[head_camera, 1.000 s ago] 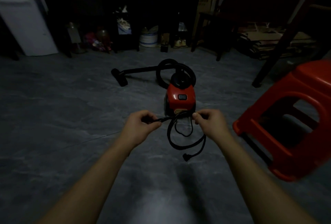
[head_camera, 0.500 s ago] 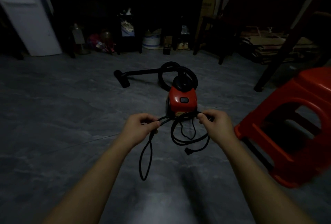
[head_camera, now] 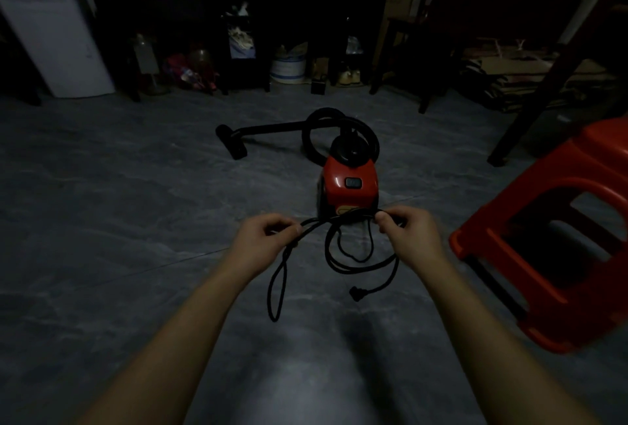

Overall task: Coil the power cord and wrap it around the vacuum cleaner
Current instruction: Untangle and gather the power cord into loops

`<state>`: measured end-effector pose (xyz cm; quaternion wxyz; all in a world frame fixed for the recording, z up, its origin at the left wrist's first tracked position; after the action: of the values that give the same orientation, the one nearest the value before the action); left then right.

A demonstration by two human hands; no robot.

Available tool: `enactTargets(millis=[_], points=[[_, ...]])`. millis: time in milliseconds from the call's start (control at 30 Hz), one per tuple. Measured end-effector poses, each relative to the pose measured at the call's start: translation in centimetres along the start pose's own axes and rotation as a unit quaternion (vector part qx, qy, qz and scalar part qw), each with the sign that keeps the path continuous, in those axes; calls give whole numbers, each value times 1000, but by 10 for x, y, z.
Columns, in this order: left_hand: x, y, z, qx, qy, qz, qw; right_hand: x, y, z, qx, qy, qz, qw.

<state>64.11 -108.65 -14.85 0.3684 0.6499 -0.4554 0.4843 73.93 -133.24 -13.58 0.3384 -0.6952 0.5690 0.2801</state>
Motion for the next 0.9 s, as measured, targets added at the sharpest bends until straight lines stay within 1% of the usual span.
enactTargets(millis=[100, 267, 400, 667, 733, 800, 900], points=[[-1, -1, 0, -3, 17, -8, 1000, -5, 0, 1, -7, 1, -12, 1000], [-6, -2, 0, -48, 11, -45, 998, -11, 2, 2, -21, -15, -28, 999], [-4, 1, 4, -86, 4, -55, 995, -14, 4, 5, -38, -40, -28, 998], [-16, -6, 2, -83, -39, -51, 994, -18, 7, 15, -65, -49, -37, 996], [-19, -8, 1, -63, -44, -38, 996, -18, 6, 17, -65, -53, -39, 996], [-21, -9, -1, -15, -32, -35, 999, -18, 5, 17, -58, -64, -39, 996], [-34, -11, -9, 55, -1, -95, 994, -18, 2, 14, -39, -82, -37, 995]])
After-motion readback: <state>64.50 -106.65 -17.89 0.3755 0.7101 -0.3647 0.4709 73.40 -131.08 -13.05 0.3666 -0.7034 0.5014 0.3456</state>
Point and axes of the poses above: each hand's wrist, its own y-axis away from the middle knuckle, its own z-axis out of the palm, x = y × z, the point moved 4 cm from there along -y, towards the middle knuckle, and after that the axes turned 1 degree about x, right-handed, at the moved point
